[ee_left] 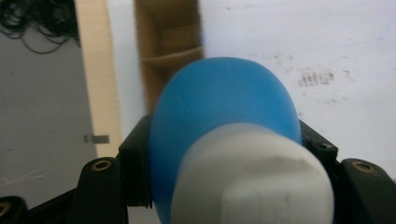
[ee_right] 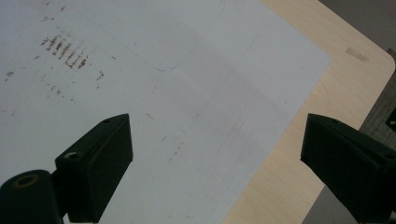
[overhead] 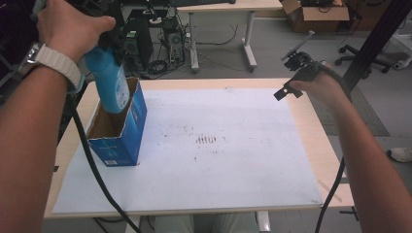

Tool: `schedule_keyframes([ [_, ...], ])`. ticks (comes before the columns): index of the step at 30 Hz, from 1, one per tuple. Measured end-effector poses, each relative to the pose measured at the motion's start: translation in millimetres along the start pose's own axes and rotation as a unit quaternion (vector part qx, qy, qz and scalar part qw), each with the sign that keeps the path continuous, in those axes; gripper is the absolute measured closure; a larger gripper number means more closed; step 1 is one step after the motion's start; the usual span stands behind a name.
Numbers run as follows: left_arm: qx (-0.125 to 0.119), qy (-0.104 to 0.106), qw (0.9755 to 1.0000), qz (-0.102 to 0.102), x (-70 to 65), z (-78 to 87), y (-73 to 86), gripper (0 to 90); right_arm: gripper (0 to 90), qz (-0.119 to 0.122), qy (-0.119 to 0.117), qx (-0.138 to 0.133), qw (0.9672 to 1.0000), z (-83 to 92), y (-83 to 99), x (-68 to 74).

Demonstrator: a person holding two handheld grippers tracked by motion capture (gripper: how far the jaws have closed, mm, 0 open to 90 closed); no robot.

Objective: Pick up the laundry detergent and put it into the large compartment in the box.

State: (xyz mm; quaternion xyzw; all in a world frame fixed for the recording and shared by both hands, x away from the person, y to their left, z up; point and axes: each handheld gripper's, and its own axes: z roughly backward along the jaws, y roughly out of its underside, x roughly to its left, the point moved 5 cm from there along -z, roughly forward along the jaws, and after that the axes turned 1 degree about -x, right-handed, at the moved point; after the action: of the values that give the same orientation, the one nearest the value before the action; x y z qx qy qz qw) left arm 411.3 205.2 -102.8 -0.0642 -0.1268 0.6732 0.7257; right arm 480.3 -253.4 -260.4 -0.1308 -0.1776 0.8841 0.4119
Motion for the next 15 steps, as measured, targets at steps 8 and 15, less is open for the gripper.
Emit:
schedule_keyframes([
  [8, -0.008, -0.002, 0.9999, 0.008, 22.7, -25.9, 4.1, 37.6, 9.2, 0.001, -0.001, 0.005, 1.0, -5.7, -0.7, 2.2],
  [15, -0.004, 0.004, 0.9999, 0.009, 27.1, -53.0, 6.3, 37.7, 9.1, -0.001, 0.001, 0.003, 1.0, -3.1, -1.2, 1.4],
])
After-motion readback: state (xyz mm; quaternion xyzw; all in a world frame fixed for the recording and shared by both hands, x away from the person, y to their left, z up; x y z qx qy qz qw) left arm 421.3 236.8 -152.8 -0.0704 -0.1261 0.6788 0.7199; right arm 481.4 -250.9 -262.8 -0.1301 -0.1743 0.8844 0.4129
